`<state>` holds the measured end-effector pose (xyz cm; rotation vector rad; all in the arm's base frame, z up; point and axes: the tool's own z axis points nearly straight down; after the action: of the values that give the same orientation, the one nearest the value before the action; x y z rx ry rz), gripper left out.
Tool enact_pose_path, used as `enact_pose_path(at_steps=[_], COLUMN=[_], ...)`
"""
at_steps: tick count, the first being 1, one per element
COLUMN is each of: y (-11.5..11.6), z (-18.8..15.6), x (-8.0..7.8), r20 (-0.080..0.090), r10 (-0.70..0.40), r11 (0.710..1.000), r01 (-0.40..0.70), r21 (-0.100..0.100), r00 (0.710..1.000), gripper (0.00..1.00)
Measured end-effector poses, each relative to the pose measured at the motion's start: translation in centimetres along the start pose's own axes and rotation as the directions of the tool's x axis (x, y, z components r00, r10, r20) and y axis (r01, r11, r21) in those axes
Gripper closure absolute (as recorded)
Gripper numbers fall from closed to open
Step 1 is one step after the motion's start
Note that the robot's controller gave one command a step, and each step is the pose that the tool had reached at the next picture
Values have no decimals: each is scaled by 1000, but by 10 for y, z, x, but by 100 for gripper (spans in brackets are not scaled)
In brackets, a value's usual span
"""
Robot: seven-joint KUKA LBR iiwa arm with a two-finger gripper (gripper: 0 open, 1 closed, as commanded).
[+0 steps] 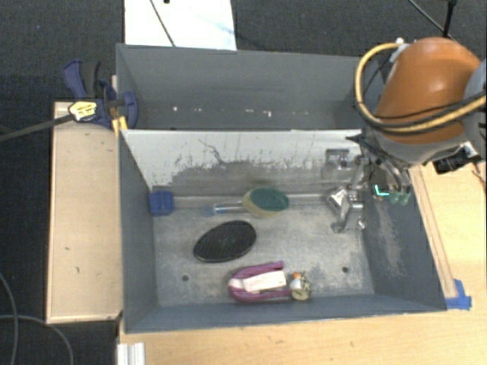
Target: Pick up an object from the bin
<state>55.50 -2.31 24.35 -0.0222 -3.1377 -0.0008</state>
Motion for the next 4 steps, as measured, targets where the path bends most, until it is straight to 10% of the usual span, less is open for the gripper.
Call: enact_pose_path(at_steps=[1, 3, 4], y=[55, -7, 66], z=[-122, -113, -115], x=[-3, 4, -25], r20=[13, 8, 11], r10=[-435, -543, -619], r11=[901, 840, 786], r01=[435, 543, 619], r21=[5, 6, 4], r00=[900, 840, 785], gripper=[0, 0, 0])
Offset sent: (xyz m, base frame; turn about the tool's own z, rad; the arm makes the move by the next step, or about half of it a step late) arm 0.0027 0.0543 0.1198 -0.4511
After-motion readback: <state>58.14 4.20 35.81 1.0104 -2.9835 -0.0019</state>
